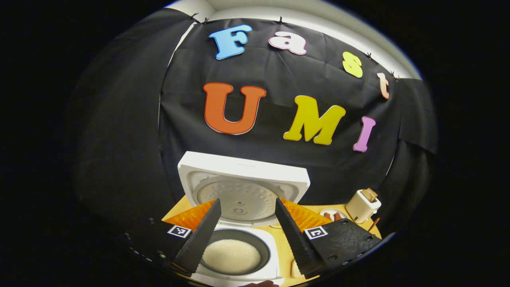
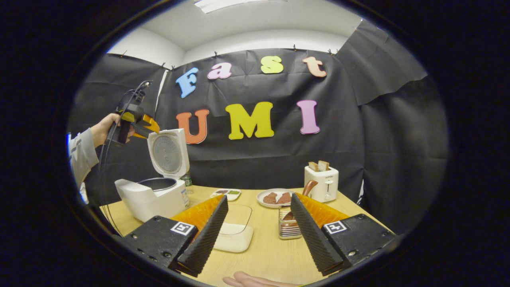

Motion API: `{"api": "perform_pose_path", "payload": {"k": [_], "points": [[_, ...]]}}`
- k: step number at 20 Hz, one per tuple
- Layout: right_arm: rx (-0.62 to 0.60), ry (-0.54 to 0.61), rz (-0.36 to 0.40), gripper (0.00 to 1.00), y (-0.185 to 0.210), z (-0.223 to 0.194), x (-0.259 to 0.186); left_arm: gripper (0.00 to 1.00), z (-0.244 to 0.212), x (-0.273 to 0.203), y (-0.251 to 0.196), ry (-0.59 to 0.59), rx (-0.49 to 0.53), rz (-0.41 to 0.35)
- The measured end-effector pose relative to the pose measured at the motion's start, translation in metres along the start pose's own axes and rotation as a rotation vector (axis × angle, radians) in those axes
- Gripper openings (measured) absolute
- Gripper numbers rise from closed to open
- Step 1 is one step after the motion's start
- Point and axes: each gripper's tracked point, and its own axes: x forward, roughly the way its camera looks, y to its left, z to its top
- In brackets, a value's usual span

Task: Close the left gripper, press the button to open the rice cooker; take a wooden spoon from the chopstick holder with the right hand, scoop a spoonful of rice and pour it into the rice cooker, then put the wooden spoon back into the chopstick holder.

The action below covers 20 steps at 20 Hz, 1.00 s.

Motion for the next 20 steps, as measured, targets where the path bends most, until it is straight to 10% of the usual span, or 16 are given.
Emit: {"api": "perform_pose_path", "payload": {"k": [8,20], "points": [[-0.009,0.03,0.044,1.0,0.005,-0.002,0.047,0.92,0.059,0.054,0.002,-0.171,0.021,-0.03],[0.008,0.079,0.093,0.96,0.035,-0.016,0.066,0.95,0.011,0.072,0.033,0.047,0.211,0.137]]}}
